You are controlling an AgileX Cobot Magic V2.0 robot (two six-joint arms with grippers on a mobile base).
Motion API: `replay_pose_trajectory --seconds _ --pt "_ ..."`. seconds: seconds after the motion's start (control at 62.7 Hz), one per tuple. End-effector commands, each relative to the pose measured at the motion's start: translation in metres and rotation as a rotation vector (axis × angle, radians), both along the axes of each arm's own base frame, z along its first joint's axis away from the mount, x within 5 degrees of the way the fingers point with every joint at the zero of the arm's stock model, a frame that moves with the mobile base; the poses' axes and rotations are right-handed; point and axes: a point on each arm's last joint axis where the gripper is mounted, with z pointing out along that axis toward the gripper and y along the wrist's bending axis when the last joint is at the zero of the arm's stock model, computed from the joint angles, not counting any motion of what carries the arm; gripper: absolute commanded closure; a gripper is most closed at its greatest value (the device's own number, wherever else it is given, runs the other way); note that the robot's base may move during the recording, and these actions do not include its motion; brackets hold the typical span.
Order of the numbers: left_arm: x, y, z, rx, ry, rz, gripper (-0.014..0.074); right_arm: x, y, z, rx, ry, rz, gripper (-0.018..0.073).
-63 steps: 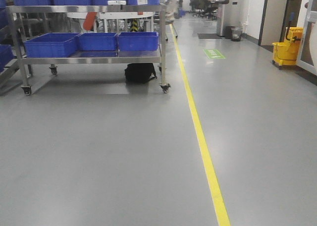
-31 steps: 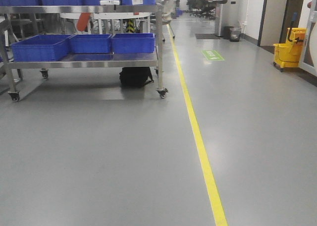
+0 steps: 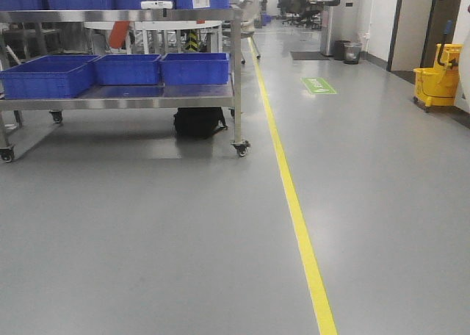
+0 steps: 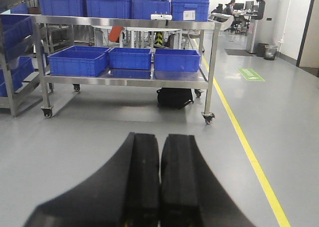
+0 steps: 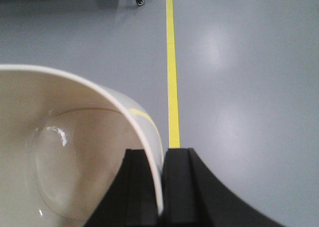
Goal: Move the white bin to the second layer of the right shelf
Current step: 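Drive along the yellow-lined aisle past the crate shelves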
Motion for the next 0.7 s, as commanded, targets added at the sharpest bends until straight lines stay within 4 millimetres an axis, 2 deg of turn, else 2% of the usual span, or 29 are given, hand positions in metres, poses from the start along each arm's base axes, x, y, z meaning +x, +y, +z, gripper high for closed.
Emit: replay_pose_trajectory --seconds 0.0,0.686 --pt "-0.0005 0.0006 -0.0010 -0.011 -0.070 0.007 0.0512 0.0022 -0.0002 0.0164 0.011 -0.116 -0.005 0.0510" --pt "-0.0005 0.0006 -0.0010 -0.011 -0.070 0.007 0.0512 0.0022 -0.0002 0.0164 0.011 -0.116 -0.005 0.0510"
